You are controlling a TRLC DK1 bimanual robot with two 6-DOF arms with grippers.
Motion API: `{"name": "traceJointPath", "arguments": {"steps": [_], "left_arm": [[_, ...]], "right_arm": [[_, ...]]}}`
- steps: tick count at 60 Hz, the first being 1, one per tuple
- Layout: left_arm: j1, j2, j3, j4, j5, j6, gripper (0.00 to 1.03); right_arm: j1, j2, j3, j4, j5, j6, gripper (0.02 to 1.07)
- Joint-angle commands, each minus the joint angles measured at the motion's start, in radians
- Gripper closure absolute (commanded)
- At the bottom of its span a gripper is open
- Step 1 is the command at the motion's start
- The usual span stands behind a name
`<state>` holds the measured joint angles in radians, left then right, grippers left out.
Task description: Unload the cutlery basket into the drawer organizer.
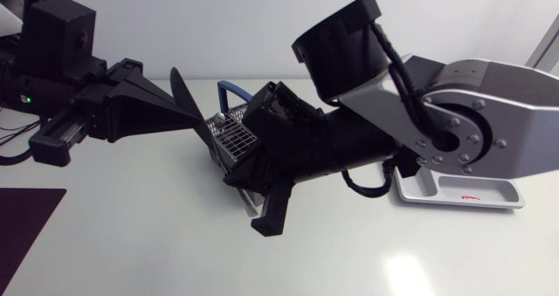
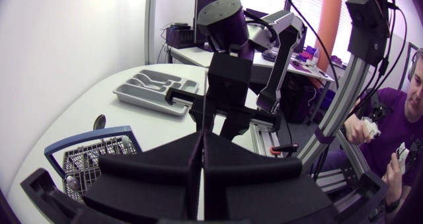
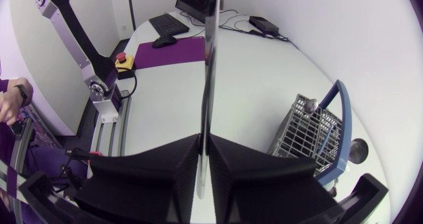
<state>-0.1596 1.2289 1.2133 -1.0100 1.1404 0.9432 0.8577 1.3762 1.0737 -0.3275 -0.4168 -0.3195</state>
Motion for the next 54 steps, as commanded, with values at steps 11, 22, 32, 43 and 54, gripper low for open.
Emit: {"name": "traceJointPath", "arguments": {"steps": [11, 22, 32, 43, 54], "left_arm": [[0.003, -0.003, 0.065, 0.008, 0.022, -0.011, 1.00], [0.029, 0.004, 0.115, 0.134, 0.019, -0.161, 0.50], [0.075, -0.005, 0.111, 0.370, -0.011, -0.360, 0.26], [0.089, 0.026, 0.032, 0.636, -0.110, -0.514, 0.24], [0.104, 0.142, -0.009, 0.746, -0.215, -0.489, 0.24]], "right_arm": [[0.009, -0.045, -0.020, -0.091, 0.004, -0.018, 1.02], [-0.011, -0.115, -0.014, -0.170, 0.006, -0.015, 1.02], [-0.118, -0.229, -0.049, -0.226, 0.029, -0.020, 1.02], [-0.290, -0.322, -0.115, -0.272, 0.018, -0.055, 1.02], [-0.513, -0.373, -0.138, -0.308, -0.022, -0.104, 1.02]]}}
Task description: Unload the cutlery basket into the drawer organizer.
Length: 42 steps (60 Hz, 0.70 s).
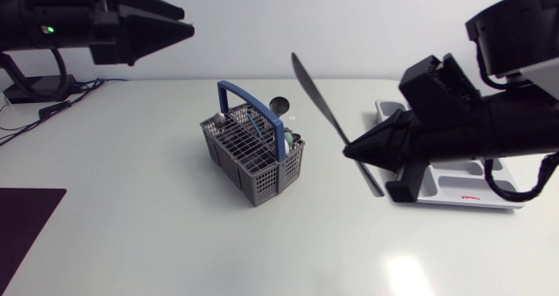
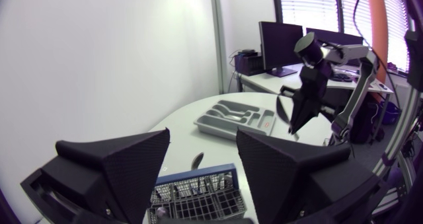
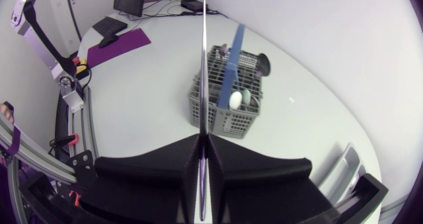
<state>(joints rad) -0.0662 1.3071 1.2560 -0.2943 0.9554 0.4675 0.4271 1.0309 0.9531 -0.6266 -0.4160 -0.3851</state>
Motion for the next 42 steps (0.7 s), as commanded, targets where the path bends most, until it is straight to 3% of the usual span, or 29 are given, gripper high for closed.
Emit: {"name": "traceJointPath", "arguments": {"steps": [1, 13, 29, 42], "left_arm": [[0.009, 0.072, -0.060, 0.046, -0.040, -0.012, 0.24], [0.005, 0.201, -0.083, 0.109, -0.109, 0.072, 0.24], [-0.034, 0.327, -0.069, 0.107, -0.175, 0.184, 0.24], [-0.040, 0.434, 0.005, 0.092, -0.251, 0.275, 0.25]], "right_arm": [[-0.100, -0.028, -0.019, -0.010, -0.026, -0.044, 1.02], [-0.309, -0.002, -0.037, 0.021, -0.047, -0.077, 1.02], [-0.596, 0.126, 0.041, 0.064, -0.046, -0.092, 1.02], [-0.740, 0.301, 0.157, 0.094, -0.032, -0.092, 1.02]]}}
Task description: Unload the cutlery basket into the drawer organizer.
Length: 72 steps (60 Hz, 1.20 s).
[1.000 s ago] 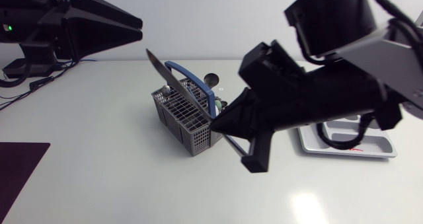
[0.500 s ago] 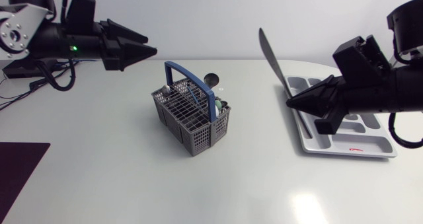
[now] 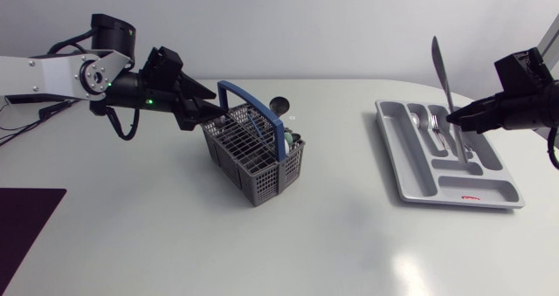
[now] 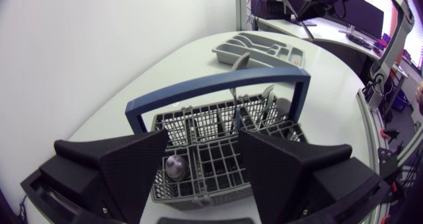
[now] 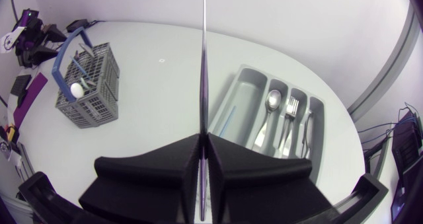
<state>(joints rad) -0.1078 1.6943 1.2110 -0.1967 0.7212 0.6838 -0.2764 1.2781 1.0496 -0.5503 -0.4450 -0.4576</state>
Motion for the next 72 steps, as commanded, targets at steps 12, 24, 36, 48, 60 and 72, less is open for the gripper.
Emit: {"name": "traceJointPath", "arguments": {"steps": [12, 24, 36, 48, 60, 72], "left_arm": [[0.057, 0.165, 0.239, -0.239, 0.000, 0.195, 0.25], [0.079, 0.215, 0.303, -0.328, 0.026, 0.273, 0.25], [0.089, 0.268, 0.367, -0.431, 0.055, 0.369, 0.25], [0.109, 0.297, 0.404, -0.466, 0.080, 0.413, 0.25], [0.111, 0.309, 0.412, -0.486, 0.095, 0.450, 0.25], [0.112, 0.308, 0.413, -0.501, 0.101, 0.465, 0.25]], "right_arm": [[-0.096, 0.150, 0.133, 0.043, 0.031, -0.023, 1.02], [-0.167, 0.294, 0.244, 0.041, 0.085, -0.015, 1.02], [-0.216, 0.445, 0.323, 0.076, 0.161, 0.010, 1.02], [-0.231, 0.549, 0.359, 0.150, 0.253, 0.027, 1.02], [-0.239, 0.636, 0.389, 0.191, 0.295, 0.054, 1.02], [-0.244, 0.736, 0.446, 0.208, 0.333, 0.097, 1.02]]}}
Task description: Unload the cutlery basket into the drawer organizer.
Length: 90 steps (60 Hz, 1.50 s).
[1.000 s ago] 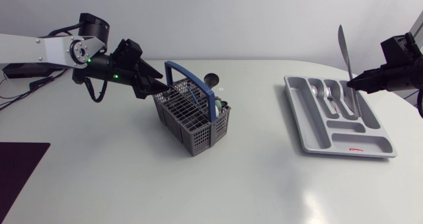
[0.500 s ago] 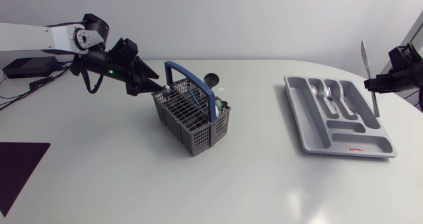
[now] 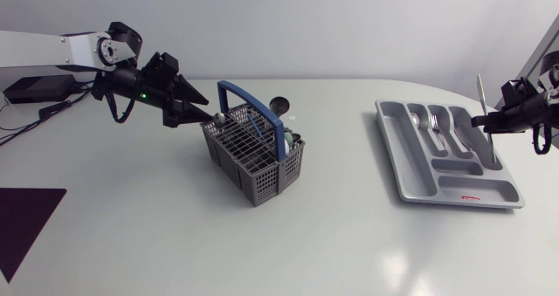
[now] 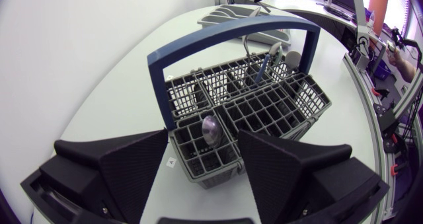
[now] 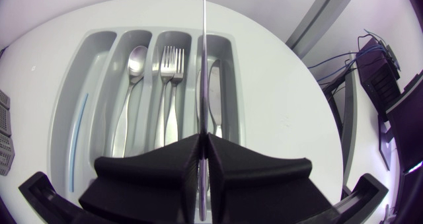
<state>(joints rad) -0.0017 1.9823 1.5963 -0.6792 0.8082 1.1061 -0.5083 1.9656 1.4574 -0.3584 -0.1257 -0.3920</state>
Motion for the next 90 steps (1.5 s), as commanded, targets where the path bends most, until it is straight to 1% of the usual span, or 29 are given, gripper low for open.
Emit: {"name": "traceJointPath", "arguments": {"steps": [1, 13, 18, 26, 27, 29, 31, 33, 37, 42, 44, 46, 48, 56, 59, 63, 68, 77, 83, 87, 90], "left_arm": [[0.006, 0.018, 0.028, -0.023, 0.016, 0.047, 0.25], [0.016, 0.018, 0.013, -0.034, 0.017, 0.069, 0.25], [0.016, 0.018, 0.005, -0.042, 0.020, 0.080, 0.25], [0.028, 0.016, 0.004, -0.042, 0.022, 0.084, 0.25], [0.032, 0.016, 0.005, -0.042, 0.022, 0.084, 0.25], [0.037, 0.018, 0.007, -0.042, 0.022, 0.087, 0.25], [0.042, 0.018, 0.008, -0.040, 0.022, 0.089, 0.25], [0.049, 0.023, 0.011, -0.037, 0.022, 0.089, 0.25], [0.065, 0.039, 0.027, -0.037, 0.025, 0.089, 0.25], [0.081, 0.061, 0.042, -0.010, 0.029, 0.049, 0.25], [0.092, 0.073, 0.040, 0.041, 0.029, 0.001, 0.25], [0.095, 0.076, 0.036, 0.070, 0.029, -0.025, 0.25], [0.106, 0.089, 0.021, 0.164, 0.028, -0.097, 0.25], [0.124, 0.128, 0.019, 0.342, 0.003, -0.226, 0.25], [0.123, 0.154, 0.028, 0.388, -0.015, -0.258, 0.25], [0.115, 0.201, 0.051, 0.394, -0.030, -0.264, 0.28], [0.101, 0.233, 0.056, 0.392, -0.038, -0.255, 0.28], [0.085, 0.243, 0.034, 0.385, -0.035, -0.242, 0.28], [0.072, 0.236, 0.016, 0.359, -0.006, -0.226, 0.28], [0.058, 0.220, -0.007, 0.339, 0.005, -0.198, 0.28], [0.052, 0.207, -0.025, 0.329, 0.028, -0.190, 0.28]], "right_arm": [[-0.012, 0.059, 0.043, 0.019, 0.018, 0.036, 1.02], [-0.026, 0.122, 0.064, 0.039, 0.046, 0.065, 1.01], [-0.027, 0.139, 0.070, 0.039, 0.055, 0.065, 0.97], [-0.024, 0.130, 0.063, 0.035, 0.069, 0.068, 0.49], [-0.021, 0.121, 0.057, 0.035, 0.070, 0.068, 0.38], [-0.018, 0.107, 0.044, 0.035, 0.069, 0.068, 0.26], [-0.015, 0.085, 0.029, 0.038, 0.070, 0.068, 0.17], [-0.007, 0.061, 0.011, 0.041, 0.070, 0.067, 0.13], [0.010, 0.009, -0.032, 0.059, 0.069, 0.061, 0.09], [0.042, -0.065, -0.092, 0.064, 0.069, 0.056, 0.09], [0.063, -0.105, -0.127, 0.067, 0.069, 0.054, 0.09], [0.088, -0.142, -0.161, 0.070, 0.069, 0.053, 0.09], [0.117, -0.175, -0.190, 0.072, 0.069, 0.053, 0.09], [0.252, -0.323, -0.285, 0.064, 0.069, 0.062, 0.10], [0.306, -0.363, -0.305, 0.050, 0.069, 0.067, 0.10], [0.390, -0.410, -0.330, 0.024, 0.067, 0.079, 0.09], [0.490, -0.452, -0.350, -0.010, 0.063, 0.094, 0.10], [0.663, -0.485, -0.378, -0.053, 0.000, 0.114, 0.10], [0.746, -0.467, -0.382, -0.060, -0.031, 0.119, 0.10], [0.778, -0.450, -0.381, -0.079, -0.066, 0.119, 0.10], [0.801, -0.439, -0.385, -0.082, -0.078, 0.120, 0.10]]}}
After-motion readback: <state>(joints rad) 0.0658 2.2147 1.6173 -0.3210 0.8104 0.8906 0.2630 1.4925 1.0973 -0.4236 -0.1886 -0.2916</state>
